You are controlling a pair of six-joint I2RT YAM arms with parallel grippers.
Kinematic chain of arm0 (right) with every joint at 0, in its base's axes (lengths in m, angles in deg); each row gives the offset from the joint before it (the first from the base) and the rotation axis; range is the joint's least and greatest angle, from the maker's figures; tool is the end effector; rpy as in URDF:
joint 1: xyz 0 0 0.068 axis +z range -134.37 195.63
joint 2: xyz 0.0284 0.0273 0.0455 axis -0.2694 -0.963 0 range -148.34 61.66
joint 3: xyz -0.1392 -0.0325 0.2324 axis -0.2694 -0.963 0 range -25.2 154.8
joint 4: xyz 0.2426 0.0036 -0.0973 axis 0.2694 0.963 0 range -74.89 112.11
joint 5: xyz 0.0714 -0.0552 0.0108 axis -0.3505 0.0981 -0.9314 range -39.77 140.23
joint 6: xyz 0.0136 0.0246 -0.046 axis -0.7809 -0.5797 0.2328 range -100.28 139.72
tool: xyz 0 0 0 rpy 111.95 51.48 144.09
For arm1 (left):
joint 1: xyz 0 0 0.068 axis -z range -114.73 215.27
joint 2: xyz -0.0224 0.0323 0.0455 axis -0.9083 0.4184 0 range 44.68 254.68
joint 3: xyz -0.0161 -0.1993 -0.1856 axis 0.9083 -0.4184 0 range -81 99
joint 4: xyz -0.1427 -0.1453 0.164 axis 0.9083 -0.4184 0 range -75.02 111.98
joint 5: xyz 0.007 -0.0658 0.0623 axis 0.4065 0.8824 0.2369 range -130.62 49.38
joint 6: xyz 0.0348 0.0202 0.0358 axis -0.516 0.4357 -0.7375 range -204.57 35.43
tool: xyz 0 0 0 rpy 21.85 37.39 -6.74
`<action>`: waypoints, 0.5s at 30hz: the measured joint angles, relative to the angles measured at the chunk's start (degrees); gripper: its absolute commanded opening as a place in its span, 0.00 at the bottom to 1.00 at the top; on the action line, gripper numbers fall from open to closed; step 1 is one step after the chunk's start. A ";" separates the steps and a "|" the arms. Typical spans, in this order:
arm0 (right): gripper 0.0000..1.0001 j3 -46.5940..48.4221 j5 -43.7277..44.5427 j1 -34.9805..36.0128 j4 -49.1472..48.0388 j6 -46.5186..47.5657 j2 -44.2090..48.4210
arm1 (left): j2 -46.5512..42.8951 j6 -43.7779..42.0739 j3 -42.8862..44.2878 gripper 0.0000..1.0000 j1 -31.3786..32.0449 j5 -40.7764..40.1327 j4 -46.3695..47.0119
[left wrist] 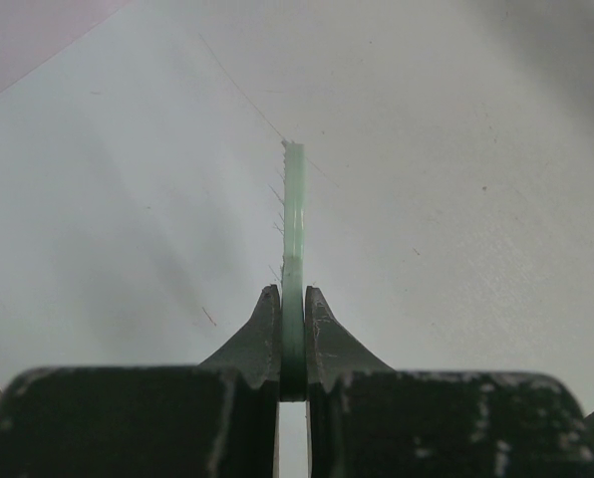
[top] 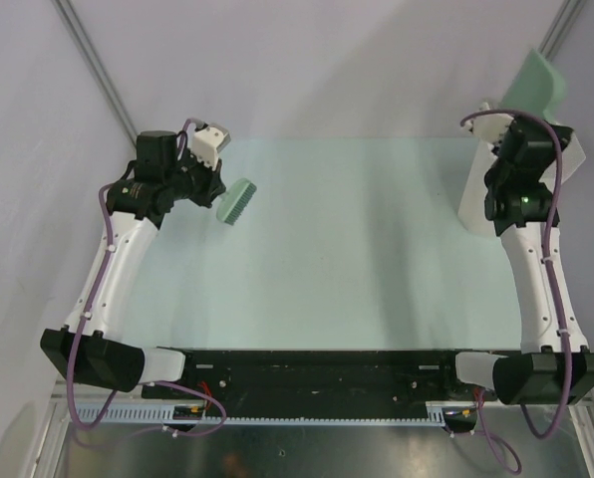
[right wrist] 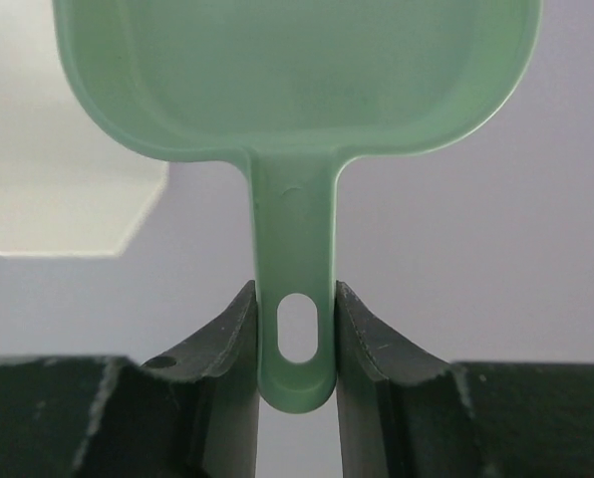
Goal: Sweep away the paper scraps from the table
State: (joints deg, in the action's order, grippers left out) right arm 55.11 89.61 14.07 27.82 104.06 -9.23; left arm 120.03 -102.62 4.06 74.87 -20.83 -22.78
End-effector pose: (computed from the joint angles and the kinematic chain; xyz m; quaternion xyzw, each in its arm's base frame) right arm 0.2660 -0.0298 0.4565 -0.2791 0.6665 -0.6197 0.3062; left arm 0.2668 -0.0573 0.4077 0.2858 0.8298 -0.1185 0.4645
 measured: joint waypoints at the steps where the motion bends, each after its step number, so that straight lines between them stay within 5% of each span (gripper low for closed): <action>1: 0.00 1.55 -0.98 1.53 2.73 -2.67 0.00 | 0.00 0.02 0.00 0.00 0.00 0.00 0.00; 11: 0.00 5.95 -37.46 10.88 18.84 -31.91 11.23 | 0.00 1.09 0.00 0.00 0.00 0.37 0.00; 15: 0.00 1.05 -44.02 16.90 18.58 -45.53 11.91 | 0.00 1.53 0.00 0.00 0.00 0.35 0.00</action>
State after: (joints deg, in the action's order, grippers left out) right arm 56.16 45.59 30.96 46.40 58.53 2.68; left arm 120.03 -101.09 4.06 74.87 -20.48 -22.78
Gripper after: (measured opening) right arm 0.326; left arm 0.073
